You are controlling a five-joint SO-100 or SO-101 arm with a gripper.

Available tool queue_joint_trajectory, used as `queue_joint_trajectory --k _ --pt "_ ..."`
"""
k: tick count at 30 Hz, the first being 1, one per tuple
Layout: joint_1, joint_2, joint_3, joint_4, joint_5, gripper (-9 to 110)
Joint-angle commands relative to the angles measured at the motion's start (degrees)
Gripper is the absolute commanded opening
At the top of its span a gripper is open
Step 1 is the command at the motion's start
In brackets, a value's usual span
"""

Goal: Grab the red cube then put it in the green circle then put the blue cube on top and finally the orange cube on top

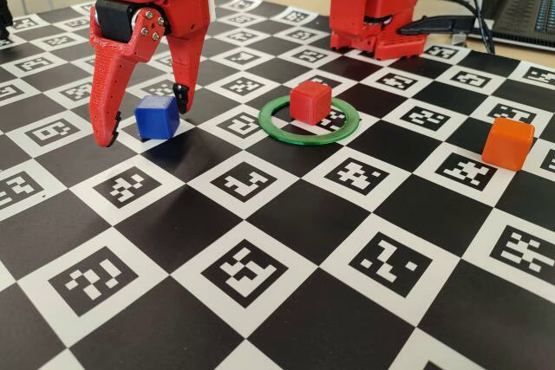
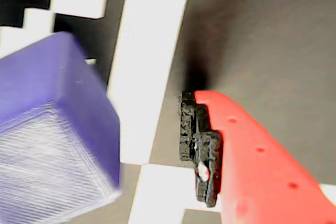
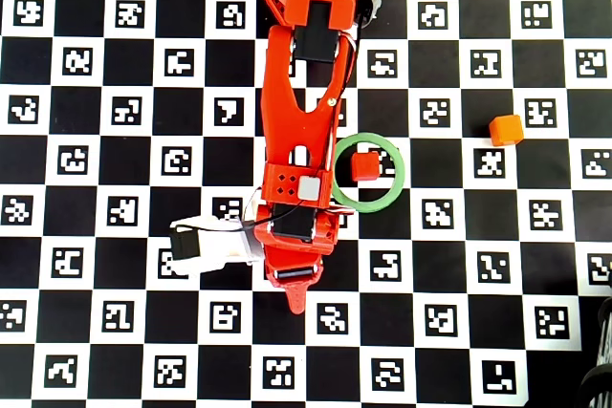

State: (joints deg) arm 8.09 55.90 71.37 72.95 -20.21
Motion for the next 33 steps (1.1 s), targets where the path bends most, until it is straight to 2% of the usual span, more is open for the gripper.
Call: queue_joint_trajectory --k 1,19,33 --pt "-0.2 4.3 -0.8 -0.5 -3.7 49" --pt "-0.1 3.3 -8.0 4.2 -17.8 49" --pt "-1.1 1.7 -10.1 5.0 -20.9 49"
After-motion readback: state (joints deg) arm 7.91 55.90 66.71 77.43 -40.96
